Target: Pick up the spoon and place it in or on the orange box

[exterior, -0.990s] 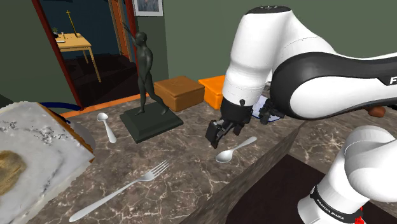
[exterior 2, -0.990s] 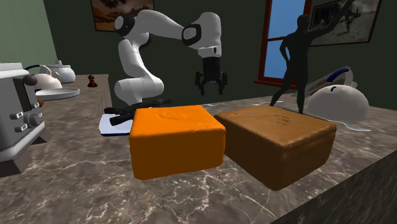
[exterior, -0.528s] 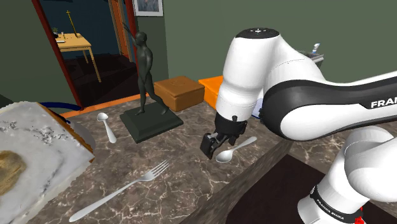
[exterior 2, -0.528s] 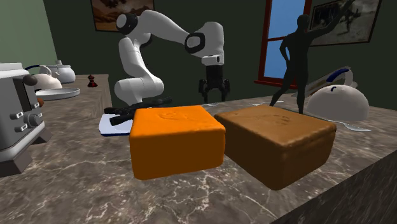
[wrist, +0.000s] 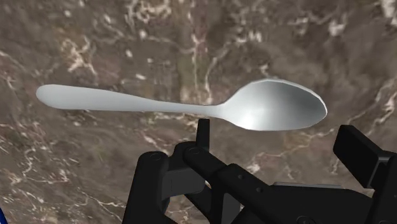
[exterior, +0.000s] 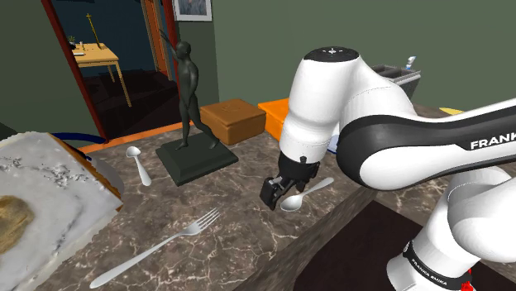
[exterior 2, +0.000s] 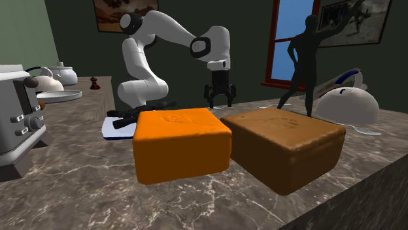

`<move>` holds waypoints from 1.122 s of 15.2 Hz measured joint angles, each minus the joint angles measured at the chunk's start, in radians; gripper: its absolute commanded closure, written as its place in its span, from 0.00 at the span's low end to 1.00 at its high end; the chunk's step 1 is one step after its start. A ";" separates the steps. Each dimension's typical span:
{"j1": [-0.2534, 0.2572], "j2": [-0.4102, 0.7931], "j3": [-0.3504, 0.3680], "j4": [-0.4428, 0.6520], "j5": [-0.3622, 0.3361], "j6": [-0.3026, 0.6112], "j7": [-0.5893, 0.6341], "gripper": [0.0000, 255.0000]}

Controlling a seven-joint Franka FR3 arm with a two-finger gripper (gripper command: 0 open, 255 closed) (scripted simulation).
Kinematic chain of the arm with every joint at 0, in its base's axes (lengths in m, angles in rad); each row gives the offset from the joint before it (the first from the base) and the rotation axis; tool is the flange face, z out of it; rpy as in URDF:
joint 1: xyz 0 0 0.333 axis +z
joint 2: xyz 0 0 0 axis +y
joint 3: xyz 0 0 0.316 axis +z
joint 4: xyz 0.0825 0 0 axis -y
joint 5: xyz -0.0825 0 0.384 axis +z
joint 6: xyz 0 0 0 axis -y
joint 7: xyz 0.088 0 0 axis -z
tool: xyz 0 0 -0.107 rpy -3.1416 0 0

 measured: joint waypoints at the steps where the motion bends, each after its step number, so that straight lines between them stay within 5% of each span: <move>1: 0.000 0.000 0.000 0.000 0.000 0.000 0.000 1.00; 17: 0.002 -0.025 -0.023 0.046 -0.005 -0.071 -0.009 1.00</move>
